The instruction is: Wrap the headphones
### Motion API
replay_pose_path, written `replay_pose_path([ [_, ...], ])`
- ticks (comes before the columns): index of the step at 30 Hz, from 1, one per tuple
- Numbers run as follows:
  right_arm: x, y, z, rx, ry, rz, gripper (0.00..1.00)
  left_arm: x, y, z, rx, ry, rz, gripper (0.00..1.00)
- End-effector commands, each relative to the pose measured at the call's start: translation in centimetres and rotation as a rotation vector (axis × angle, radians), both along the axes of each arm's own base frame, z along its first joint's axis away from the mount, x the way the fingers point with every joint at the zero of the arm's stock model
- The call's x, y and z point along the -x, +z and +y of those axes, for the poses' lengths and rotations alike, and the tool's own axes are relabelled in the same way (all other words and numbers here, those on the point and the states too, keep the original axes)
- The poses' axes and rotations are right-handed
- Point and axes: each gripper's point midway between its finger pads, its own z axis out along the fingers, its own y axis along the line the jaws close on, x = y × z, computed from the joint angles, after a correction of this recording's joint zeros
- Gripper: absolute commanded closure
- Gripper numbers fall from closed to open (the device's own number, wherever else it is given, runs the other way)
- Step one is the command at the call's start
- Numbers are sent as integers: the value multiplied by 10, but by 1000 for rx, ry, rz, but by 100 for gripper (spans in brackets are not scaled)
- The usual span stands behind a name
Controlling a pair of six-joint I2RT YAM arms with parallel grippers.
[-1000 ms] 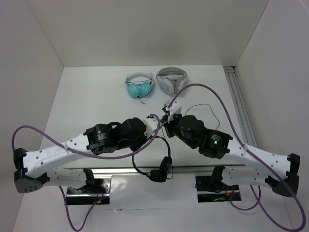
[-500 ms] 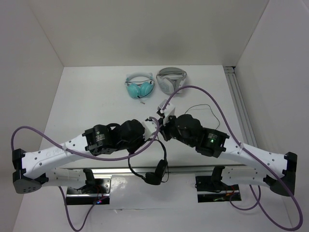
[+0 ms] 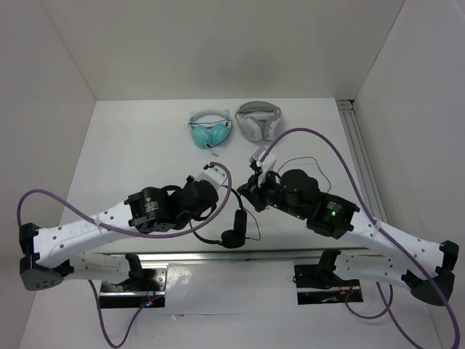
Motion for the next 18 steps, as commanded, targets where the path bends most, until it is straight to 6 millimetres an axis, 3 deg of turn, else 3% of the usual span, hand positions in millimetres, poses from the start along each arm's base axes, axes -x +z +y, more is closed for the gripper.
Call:
replay_pose_path([
  [1, -5, 25, -9, -54, -57, -23, 100, -12, 24, 7, 62, 143, -68, 100],
  [4, -23, 31, -34, -84, -239, -39, 100, -15, 38, 17, 112, 257, -88, 100],
  [5, -35, 29, -51, -68, -360, -46, 100, -13, 37, 33, 72, 313, -77, 100],
  [7, -44, 12, -67, -30, -481, -16, 100, -16, 47, 55, 153, 503, -65, 100],
  [8, -51, 3, -78, -1, -563, -17, 100, -17, 62, 63, 197, 544, -52, 100],
  [10, -54, -16, -80, 38, -606, 16, 100, -20, 72, 83, 258, 620, -14, 100],
  [13, -53, -39, -81, 83, -624, 47, 100, -29, 93, 90, 408, 622, -1, 100],
  [14, -55, -48, -83, 88, -637, 56, 100, -30, 106, 105, 450, 635, -30, 100],
  [18, -54, -57, -76, 72, -601, 74, 100, -38, 119, 123, 469, 612, -60, 100],
])
